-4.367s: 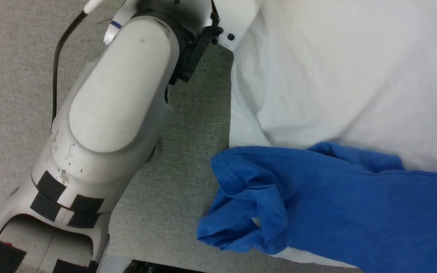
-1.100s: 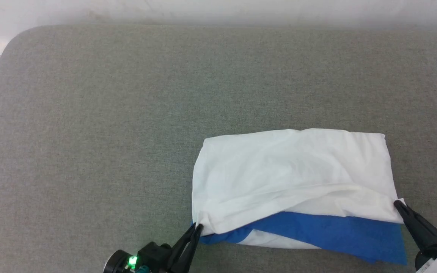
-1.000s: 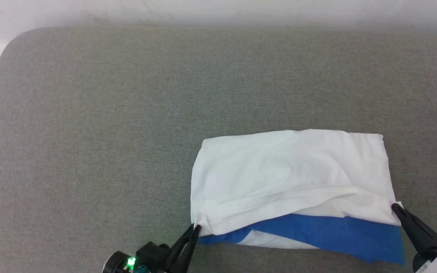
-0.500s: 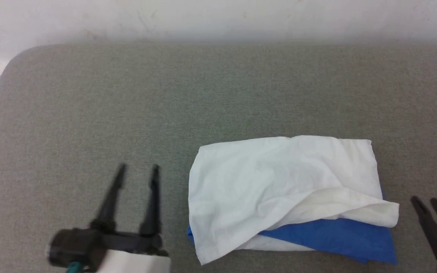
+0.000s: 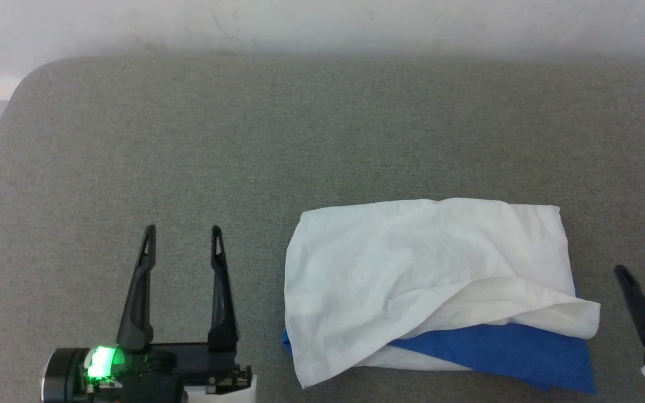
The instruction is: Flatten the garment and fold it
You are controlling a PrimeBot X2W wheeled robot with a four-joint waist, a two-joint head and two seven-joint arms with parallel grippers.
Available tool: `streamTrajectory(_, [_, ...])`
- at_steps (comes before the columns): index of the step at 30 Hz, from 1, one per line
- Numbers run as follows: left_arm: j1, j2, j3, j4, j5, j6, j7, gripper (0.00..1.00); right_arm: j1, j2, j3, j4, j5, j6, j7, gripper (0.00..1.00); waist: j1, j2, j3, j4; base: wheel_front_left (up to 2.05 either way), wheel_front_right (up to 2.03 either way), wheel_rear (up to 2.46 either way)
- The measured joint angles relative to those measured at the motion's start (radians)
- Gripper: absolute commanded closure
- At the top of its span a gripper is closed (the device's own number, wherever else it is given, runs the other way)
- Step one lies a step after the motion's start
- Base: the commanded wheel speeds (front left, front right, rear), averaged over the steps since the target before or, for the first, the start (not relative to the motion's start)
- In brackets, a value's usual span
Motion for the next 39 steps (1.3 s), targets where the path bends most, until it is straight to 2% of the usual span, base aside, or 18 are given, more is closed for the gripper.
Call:
streamTrajectory(6, [-0.005,0.001,-0.061,0.027,0.015,0.033,0.0,0.0,-0.081,0.01,0.012,0.103,-0.081,0.0,0.146,0.0,0.0001,0.0,0.029,0.032,0.0,0.0,0.0])
streamTrajectory(13, [-0.03,0.01,-0.109,0.042,0.015,0.063,0.0,0.0,-0.128,-0.009,0.018,0.204,-0.132,0.0,0.228,0.0,0.0001,0.0,0.068,0.078,0.0,0.0,0.0])
streamTrajectory(17, [-0.043,0.019,-0.13,0.053,0.014,0.077,0.0,0.0,-0.135,-0.019,0.053,0.232,-0.118,0.0,0.273,0.0,0.0001,0.0,0.087,0.099,0.0,0.0,0.0])
streamTrajectory(18, [-0.047,0.022,-0.135,0.056,0.013,0.08,0.0,0.0,-0.142,-0.022,0.061,0.233,-0.099,0.0,0.289,0.16,0.0,0.0,0.091,0.104,0.0,0.0,0.0])
streamTrajectory(19, [-0.051,0.024,-0.138,0.057,0.012,0.085,0.0,0.0,-0.148,-0.027,0.072,0.234,-0.084,0.0,0.302,0.58,0.0,0.0,0.094,0.107,0.0,0.0,0.0])
streamTrajectory(21, [-0.055,0.027,-0.143,0.062,0.003,0.089,0.0,0.0,-0.153,-0.041,0.093,0.236,-0.075,0.0,0.321,1.0,0.0001,0.0,0.096,0.113,0.0,0.0,0.0])
streamTrajectory(25, [-0.057,0.035,-0.15,0.074,-0.02,0.098,0.0,0.0,-0.166,-0.032,0.093,0.27,-0.07,0.0,0.311,1.0,0.0001,0.0,0.083,0.114,0.0,0.0,0.0])
streamTrajectory(29, [-0.057,0.055,-0.151,0.08,-0.037,0.103,0.0,0.0,-0.185,-0.004,0.049,0.312,-0.074,0.002,0.271,1.0,0.0,0.0,0.06,0.106,0.0,0.0,0.0])
streamTrajectory(32, [-0.057,0.063,-0.151,0.084,-0.046,0.103,0.0,0.0,-0.205,-0.007,0.003,0.333,-0.088,0.002,0.246,1.0,0.0001,0.0,0.051,0.098,0.0,0.0,0.0])
streamTrajectory(33, [-0.056,0.068,-0.15,0.087,-0.05,0.104,0.0,0.0,-0.222,-0.021,-0.054,0.352,-0.107,0.002,0.227,1.0,0.0001,0.0,0.043,0.088,0.0,0.0,0.0])
streamTrajectory(35, [-0.056,0.071,-0.151,0.089,-0.054,0.104,0.0,0.0,-0.229,-0.032,-0.083,0.362,-0.118,0.002,0.218,1.0,0.0,0.0,0.039,0.082,0.0,0.0,0.0])
streamTrajectory(37, [-0.056,0.08,-0.155,0.093,-0.06,0.103,0.0,0.0,-0.233,-0.07,-0.17,0.392,-0.147,0.001,0.2,1.0,0.0,0.0,0.03,0.068,0.0,0.0,0.0])
streamTrajectory(39, [-0.056,0.082,-0.155,0.094,-0.061,0.103,0.0,0.0,-0.233,-0.083,-0.193,0.402,-0.159,0.001,0.197,1.0,0.0,0.0,0.028,0.063,0.0,0.0,0.0])
